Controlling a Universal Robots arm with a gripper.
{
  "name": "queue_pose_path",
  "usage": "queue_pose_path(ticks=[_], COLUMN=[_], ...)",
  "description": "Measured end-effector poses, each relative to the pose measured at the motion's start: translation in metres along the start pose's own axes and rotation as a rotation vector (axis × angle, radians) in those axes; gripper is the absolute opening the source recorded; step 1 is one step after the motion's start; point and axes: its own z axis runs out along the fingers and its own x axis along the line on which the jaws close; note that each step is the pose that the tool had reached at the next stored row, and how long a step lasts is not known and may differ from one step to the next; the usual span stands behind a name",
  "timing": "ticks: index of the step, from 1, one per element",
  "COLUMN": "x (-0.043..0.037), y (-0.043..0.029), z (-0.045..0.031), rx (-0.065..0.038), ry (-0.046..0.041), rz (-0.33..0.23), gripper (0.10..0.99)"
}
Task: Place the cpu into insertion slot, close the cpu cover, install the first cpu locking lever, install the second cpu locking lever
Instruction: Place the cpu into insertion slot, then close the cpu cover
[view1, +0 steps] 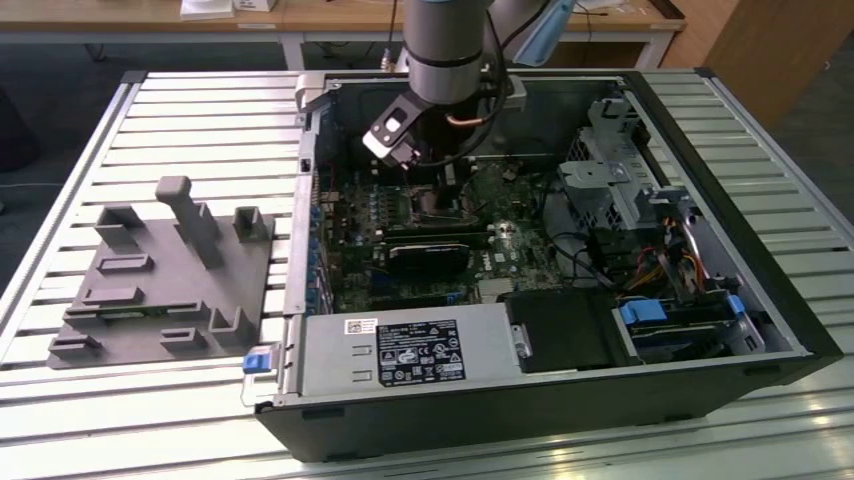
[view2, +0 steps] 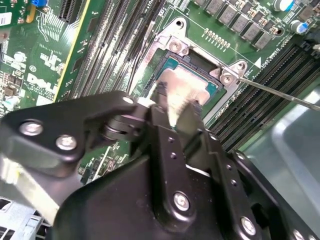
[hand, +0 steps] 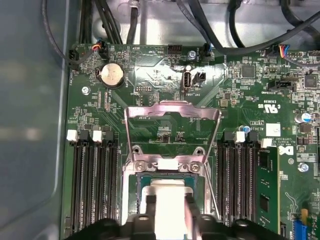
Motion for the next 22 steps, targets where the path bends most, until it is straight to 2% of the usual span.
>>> queue_pose_path(ticks=[1,4,5,6,7,22], x=[0.0,0.0,0.0001,0.0,0.0,0.0], y=[0.0,0.0001,0.0001,0.0001,0.0001,0.0003], z=[-0.0004,-0.0011,-0.0013,-0.0014,-0.0014,-0.0049], rx=[0.0,0.0,0.0,0.0,0.0,0.0], ry=[0.0002,0.0025,0.0028,0.0036,0.0037,0.0041], rz=[0.0,0.0,0.0,0.0,0.0,0.0], gripper=[0.357,0.18,0.18,0.122,0.106,0.106])
